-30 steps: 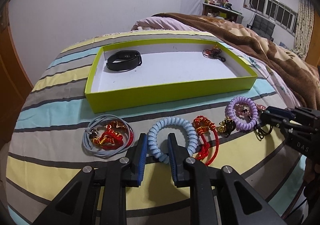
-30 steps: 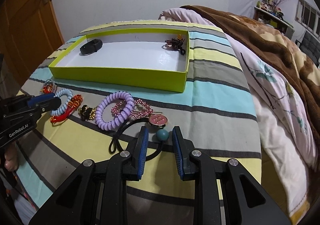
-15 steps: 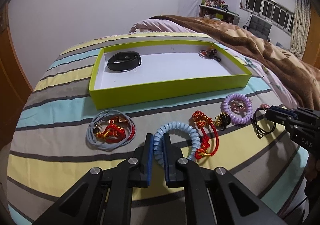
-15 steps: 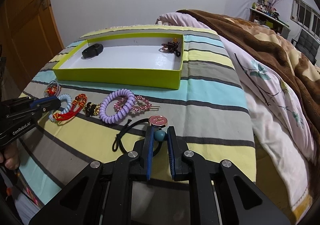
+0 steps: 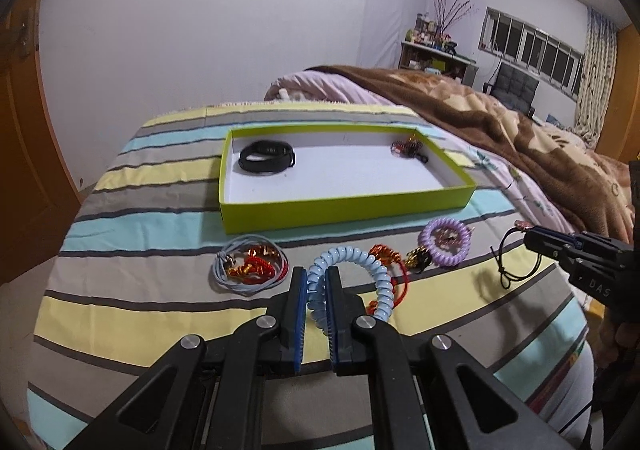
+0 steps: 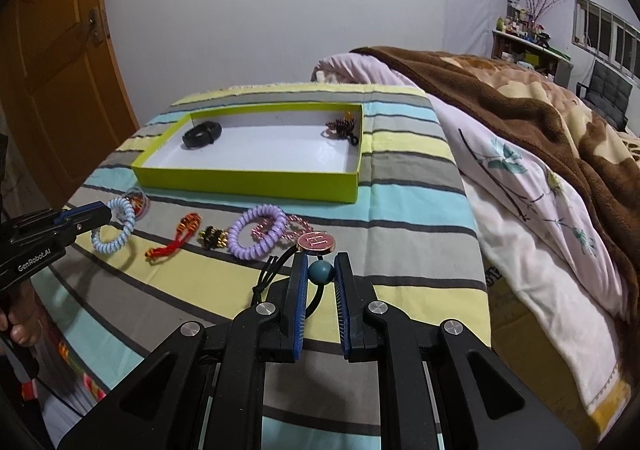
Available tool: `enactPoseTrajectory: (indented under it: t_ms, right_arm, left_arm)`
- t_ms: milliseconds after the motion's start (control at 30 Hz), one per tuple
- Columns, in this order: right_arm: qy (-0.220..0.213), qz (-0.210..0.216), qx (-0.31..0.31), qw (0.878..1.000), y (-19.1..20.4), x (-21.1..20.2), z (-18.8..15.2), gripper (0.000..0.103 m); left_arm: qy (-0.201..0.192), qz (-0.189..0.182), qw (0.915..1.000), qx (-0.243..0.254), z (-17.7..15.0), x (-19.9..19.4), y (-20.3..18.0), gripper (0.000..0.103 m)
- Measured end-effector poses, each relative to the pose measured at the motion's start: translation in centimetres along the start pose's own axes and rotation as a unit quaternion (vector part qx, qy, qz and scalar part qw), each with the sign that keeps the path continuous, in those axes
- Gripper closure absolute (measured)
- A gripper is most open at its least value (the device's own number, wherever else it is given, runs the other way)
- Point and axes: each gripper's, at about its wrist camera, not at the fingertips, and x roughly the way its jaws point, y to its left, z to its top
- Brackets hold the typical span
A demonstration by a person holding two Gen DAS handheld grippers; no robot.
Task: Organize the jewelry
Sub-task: 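Carry both hair ties into the lime-green box and open both tools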
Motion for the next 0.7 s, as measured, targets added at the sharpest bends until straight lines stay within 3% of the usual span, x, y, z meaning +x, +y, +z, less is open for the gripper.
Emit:
enactPoseTrajectory:
  t_ms: [333, 700]
  right_arm:
    - [-0.019, 0.008, -0.006, 1.000, 0.9, -1.3, 0.9, 0.090]
    - [-0.032, 0.018, -0.017, 0.999, 1.8, -1.0, 2.6, 0.089]
  left_arm:
    - [-0.022, -0.010, 0.9997, 0.003, 0.9, -1.8, -0.2, 0.095]
    - [-0.026, -0.011, 0.9996, 0.002, 2.2, -1.4, 0.0, 0.095]
